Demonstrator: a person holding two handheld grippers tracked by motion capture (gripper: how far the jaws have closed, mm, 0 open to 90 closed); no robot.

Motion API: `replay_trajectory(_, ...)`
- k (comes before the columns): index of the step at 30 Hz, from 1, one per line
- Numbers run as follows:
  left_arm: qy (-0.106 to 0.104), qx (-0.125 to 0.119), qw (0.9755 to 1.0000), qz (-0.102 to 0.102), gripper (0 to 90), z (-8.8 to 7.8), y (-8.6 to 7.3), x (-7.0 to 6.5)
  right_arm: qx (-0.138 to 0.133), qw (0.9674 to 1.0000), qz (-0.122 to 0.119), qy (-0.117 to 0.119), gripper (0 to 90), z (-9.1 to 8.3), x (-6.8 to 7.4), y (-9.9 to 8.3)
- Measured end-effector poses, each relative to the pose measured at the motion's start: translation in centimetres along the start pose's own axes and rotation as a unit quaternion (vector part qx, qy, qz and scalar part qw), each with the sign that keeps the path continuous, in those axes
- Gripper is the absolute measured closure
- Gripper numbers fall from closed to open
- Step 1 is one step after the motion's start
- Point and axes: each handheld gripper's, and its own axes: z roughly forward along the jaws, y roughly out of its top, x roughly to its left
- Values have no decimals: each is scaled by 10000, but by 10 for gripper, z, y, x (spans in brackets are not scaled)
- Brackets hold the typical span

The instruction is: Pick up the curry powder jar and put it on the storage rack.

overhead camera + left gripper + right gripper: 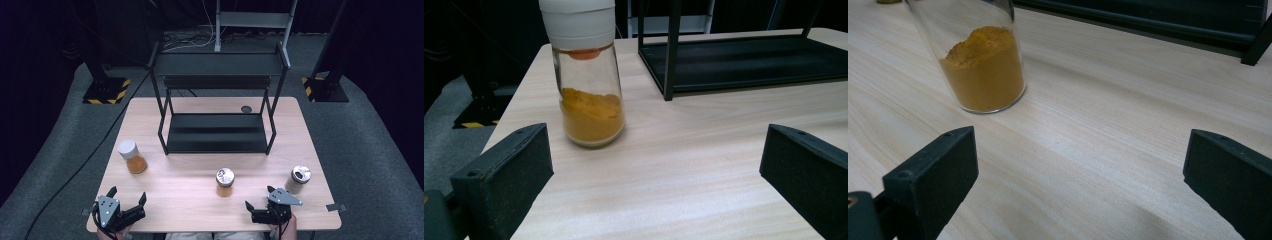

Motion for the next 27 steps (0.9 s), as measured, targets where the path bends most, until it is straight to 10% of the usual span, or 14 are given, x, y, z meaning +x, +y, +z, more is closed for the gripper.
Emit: replay_trajectory(27,-114,111,9998,68,0,30,26,14,39,10000,-2,-6,2,0,0,1)
